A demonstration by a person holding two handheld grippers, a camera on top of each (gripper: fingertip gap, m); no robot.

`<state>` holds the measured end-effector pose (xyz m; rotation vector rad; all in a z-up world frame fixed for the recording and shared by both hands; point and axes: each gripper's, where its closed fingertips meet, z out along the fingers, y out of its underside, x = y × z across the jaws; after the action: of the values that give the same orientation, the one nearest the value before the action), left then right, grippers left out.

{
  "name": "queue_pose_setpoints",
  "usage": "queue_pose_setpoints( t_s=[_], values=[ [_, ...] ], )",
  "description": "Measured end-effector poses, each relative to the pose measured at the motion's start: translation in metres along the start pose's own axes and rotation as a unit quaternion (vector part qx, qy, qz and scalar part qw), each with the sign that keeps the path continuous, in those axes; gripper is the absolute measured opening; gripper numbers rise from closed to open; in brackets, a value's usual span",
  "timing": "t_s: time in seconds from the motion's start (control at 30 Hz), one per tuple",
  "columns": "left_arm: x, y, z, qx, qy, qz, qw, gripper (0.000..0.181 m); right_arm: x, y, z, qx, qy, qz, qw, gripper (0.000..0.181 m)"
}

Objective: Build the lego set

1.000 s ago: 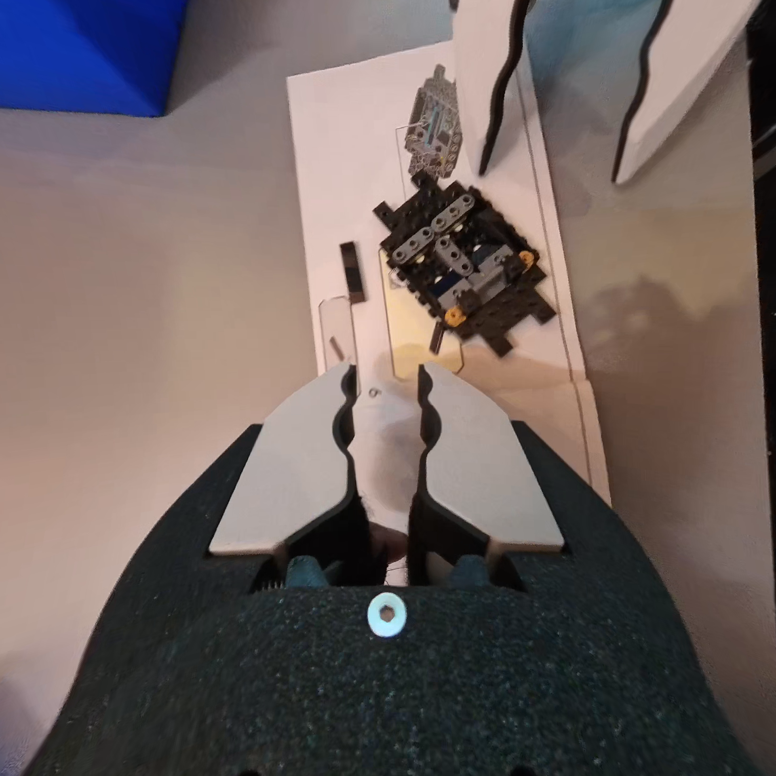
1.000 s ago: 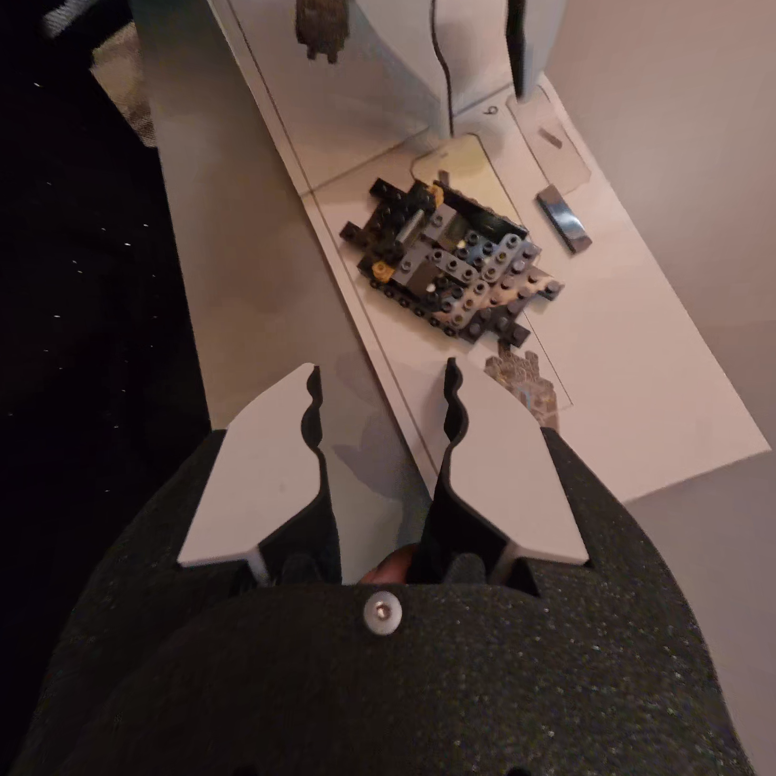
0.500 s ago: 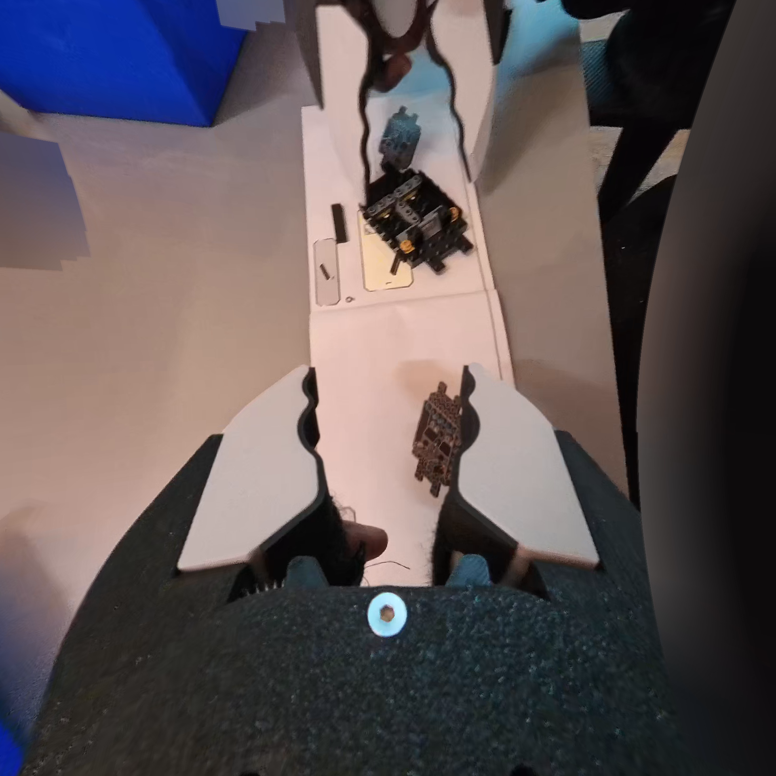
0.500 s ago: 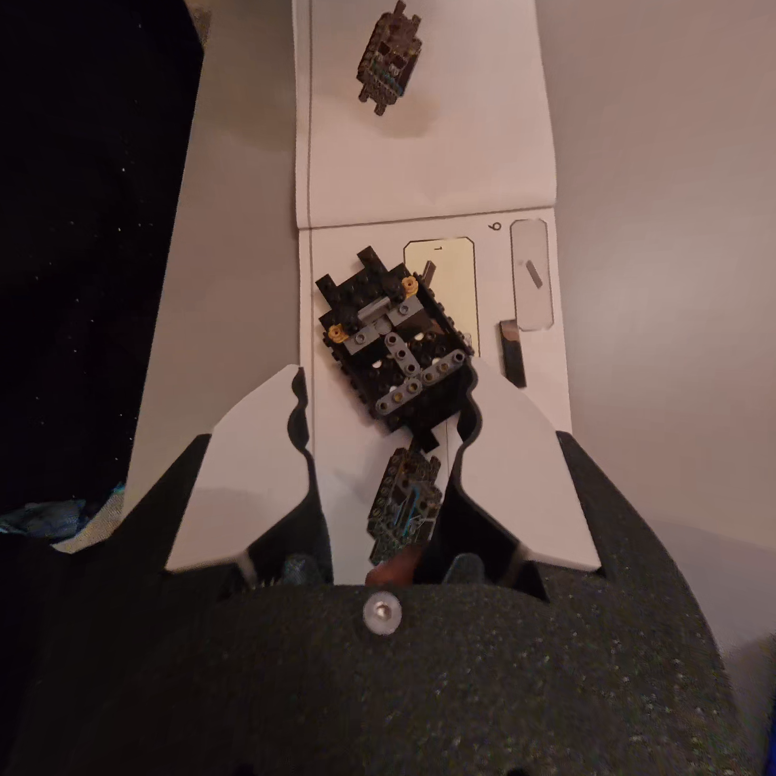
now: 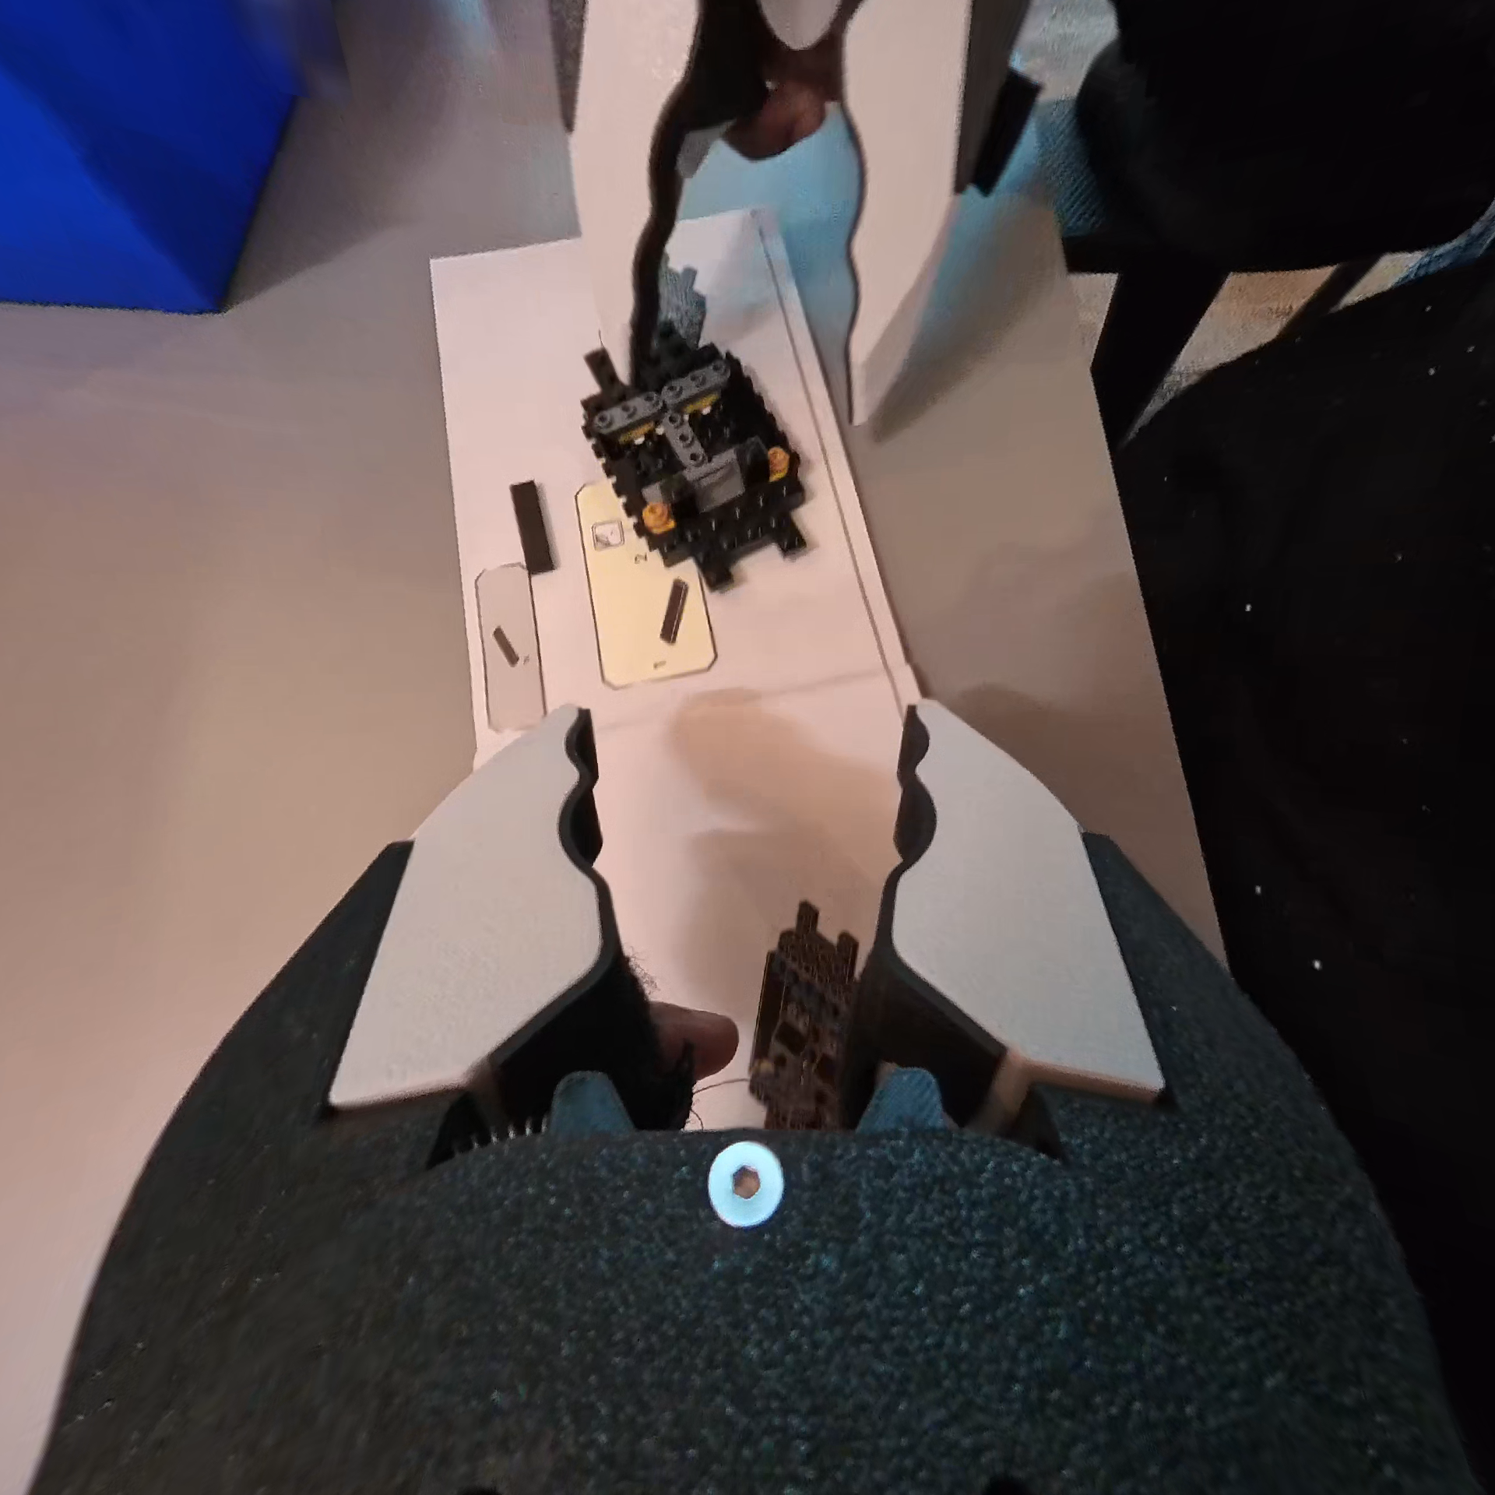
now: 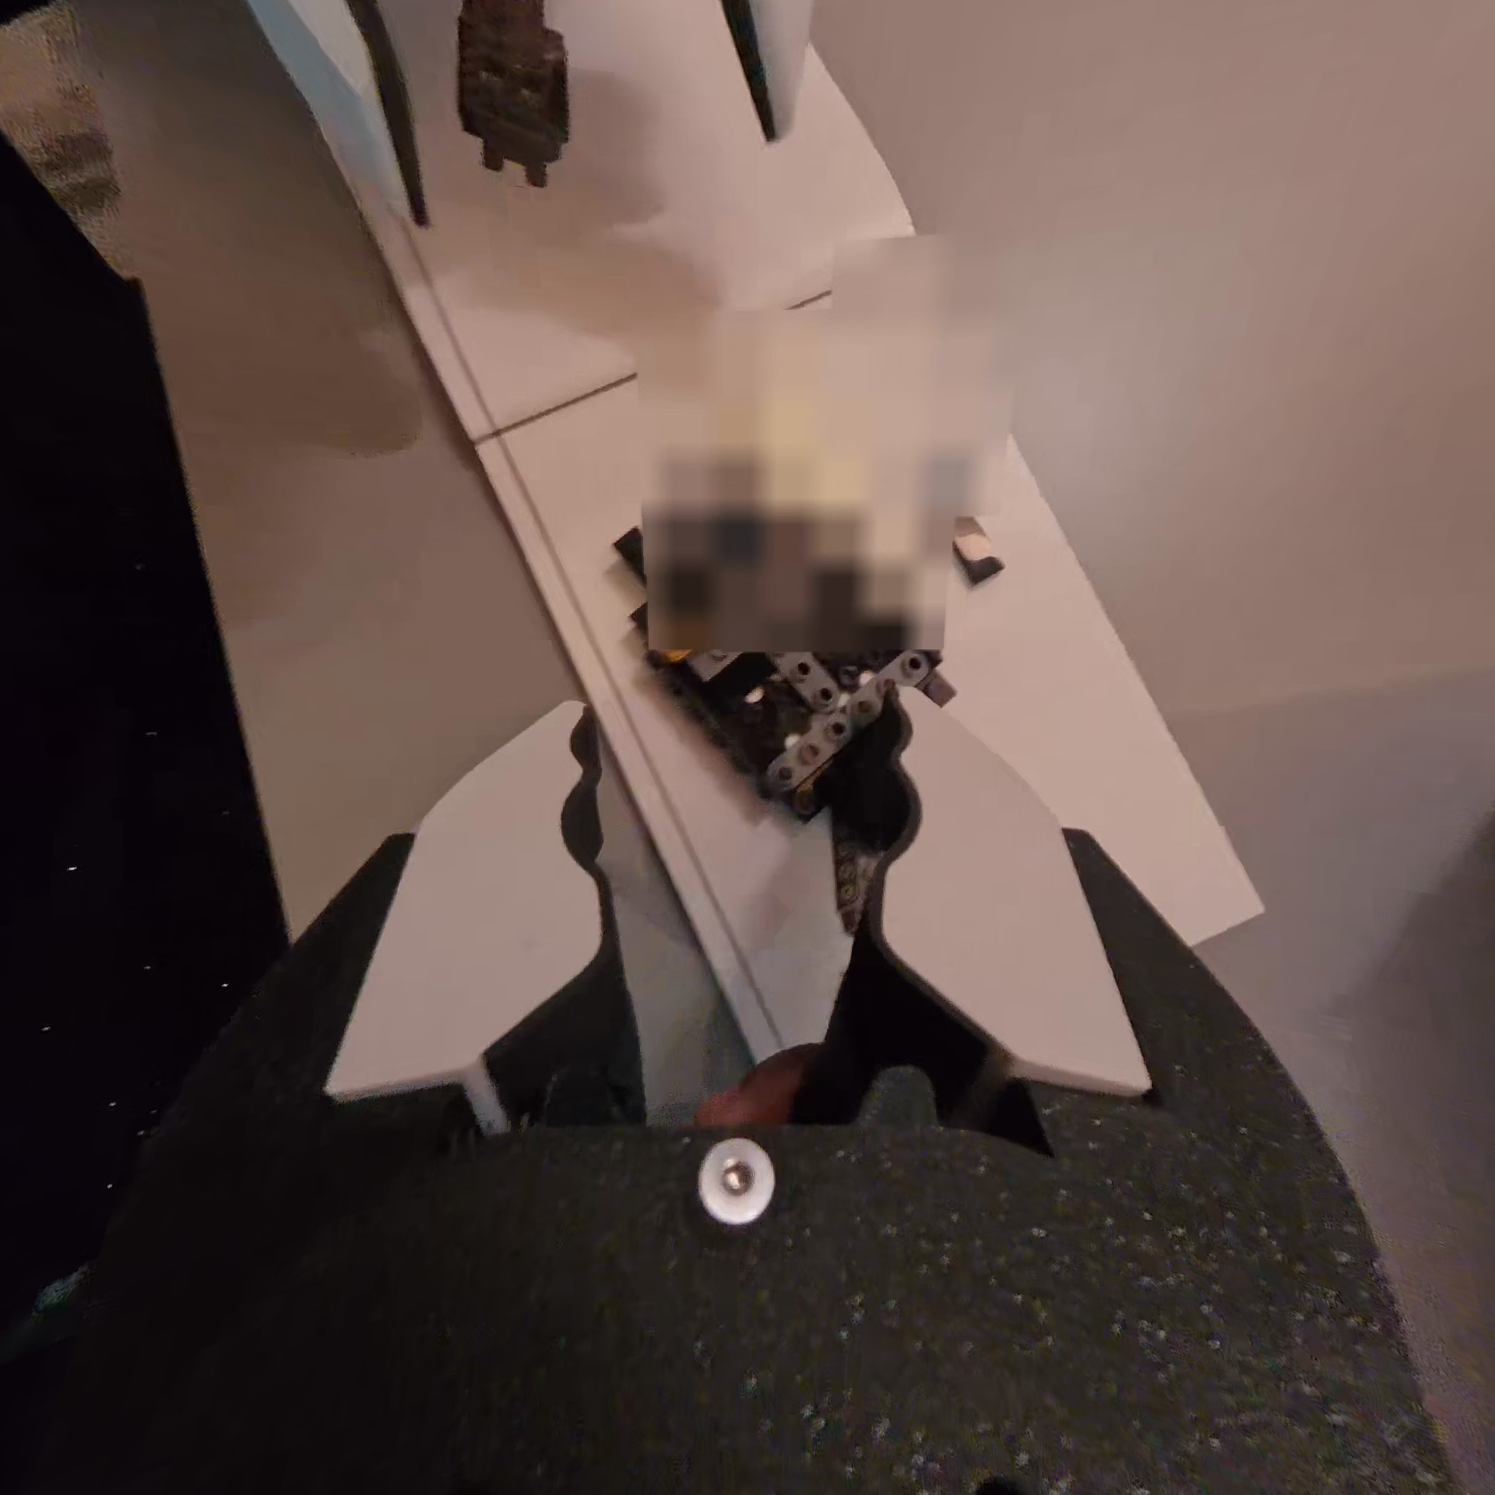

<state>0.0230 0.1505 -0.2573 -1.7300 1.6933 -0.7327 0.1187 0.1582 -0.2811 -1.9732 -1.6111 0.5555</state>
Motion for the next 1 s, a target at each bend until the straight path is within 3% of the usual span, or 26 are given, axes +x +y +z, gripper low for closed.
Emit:
queue_pose_setpoints(
  t_s=[0.13,0.23,0.37,0.47,0.73,1.0],
  values=[
    [0.001,-0.015,0.022,0.019,-0.011,-0.017,1.000,0.072,0.012,0.015,-0.017,0.000,0.017,-0.006,1.000,0.071],
    [0.002,-0.019,0.037,0.008,-0.027,-0.011,1.000,0.074,0.029,0.027,-0.013,0.002,-0.001,0.033,0.999,0.073],
    [0.004,-0.019,0.050,0.009,-0.034,-0.029,0.999,0.074,0.017,0.021,-0.008,0.031,-0.032,0.064,0.997,0.058],
    [0.013,-0.008,0.058,-0.025,-0.021,-0.006,0.999,0.075,0.003,0.021,-0.007,0.039,-0.026,0.066,0.997,0.063],
    [0.019,-0.011,0.061,-0.019,-0.014,0.002,1.000,0.068,-0.025,0.039,-0.025,0.012,-0.061,0.086,0.994,0.054],
    [0.020,-0.014,0.061,0.002,0.000,-0.005,1.000,0.063,-0.019,0.037,-0.029,0.043,-0.054,0.088,0.994,0.053]
  ],
)
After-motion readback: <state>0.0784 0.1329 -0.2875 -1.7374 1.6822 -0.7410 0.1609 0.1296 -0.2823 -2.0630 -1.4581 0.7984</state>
